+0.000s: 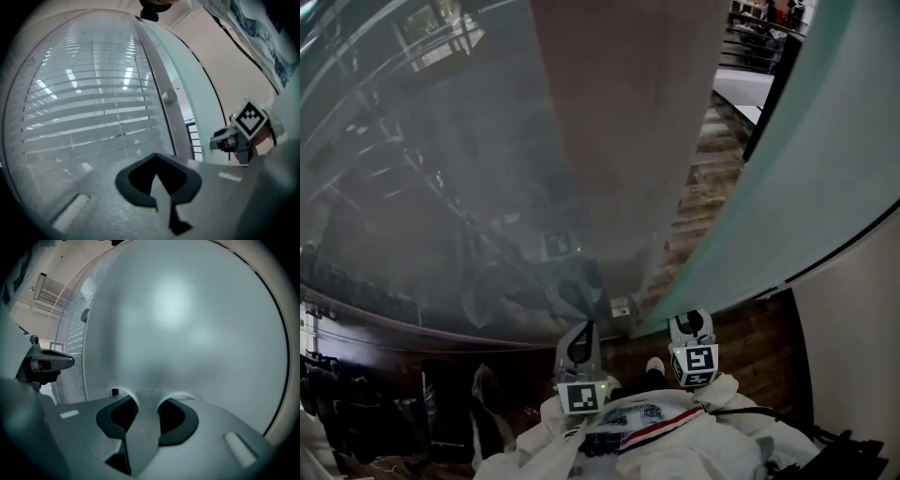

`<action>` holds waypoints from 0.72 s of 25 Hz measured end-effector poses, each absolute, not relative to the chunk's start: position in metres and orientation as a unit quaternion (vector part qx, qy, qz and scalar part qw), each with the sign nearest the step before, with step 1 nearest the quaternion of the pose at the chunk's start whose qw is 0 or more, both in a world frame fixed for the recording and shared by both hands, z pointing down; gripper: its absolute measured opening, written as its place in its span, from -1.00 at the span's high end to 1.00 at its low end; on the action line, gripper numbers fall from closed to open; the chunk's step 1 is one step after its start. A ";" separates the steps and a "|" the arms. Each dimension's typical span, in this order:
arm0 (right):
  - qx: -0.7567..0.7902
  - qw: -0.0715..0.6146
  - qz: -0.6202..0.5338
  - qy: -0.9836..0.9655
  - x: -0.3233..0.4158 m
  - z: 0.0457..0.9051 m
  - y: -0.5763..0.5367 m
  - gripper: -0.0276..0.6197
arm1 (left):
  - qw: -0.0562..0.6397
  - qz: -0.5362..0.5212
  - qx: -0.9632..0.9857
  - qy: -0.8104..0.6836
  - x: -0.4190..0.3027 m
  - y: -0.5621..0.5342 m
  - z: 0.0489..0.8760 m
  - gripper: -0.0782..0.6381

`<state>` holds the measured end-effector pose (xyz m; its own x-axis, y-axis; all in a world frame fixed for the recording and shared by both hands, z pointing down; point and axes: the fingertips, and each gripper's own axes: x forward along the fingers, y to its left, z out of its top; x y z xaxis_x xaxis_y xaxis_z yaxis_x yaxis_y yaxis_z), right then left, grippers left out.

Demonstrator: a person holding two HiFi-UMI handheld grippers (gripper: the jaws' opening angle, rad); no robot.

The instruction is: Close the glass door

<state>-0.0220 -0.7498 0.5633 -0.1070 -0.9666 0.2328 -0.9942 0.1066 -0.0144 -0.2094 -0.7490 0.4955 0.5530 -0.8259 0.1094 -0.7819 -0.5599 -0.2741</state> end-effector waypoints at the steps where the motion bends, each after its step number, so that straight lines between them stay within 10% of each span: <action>1: 0.663 0.081 0.081 -0.740 -0.021 0.563 -0.755 0.55 | 0.096 -0.112 -0.873 0.464 -0.207 -0.751 0.496 0.78; 18: 0.660 0.067 0.067 -0.746 -0.039 0.551 -0.778 0.55 | 0.098 -0.110 -0.855 0.496 -0.227 -0.729 0.489 0.78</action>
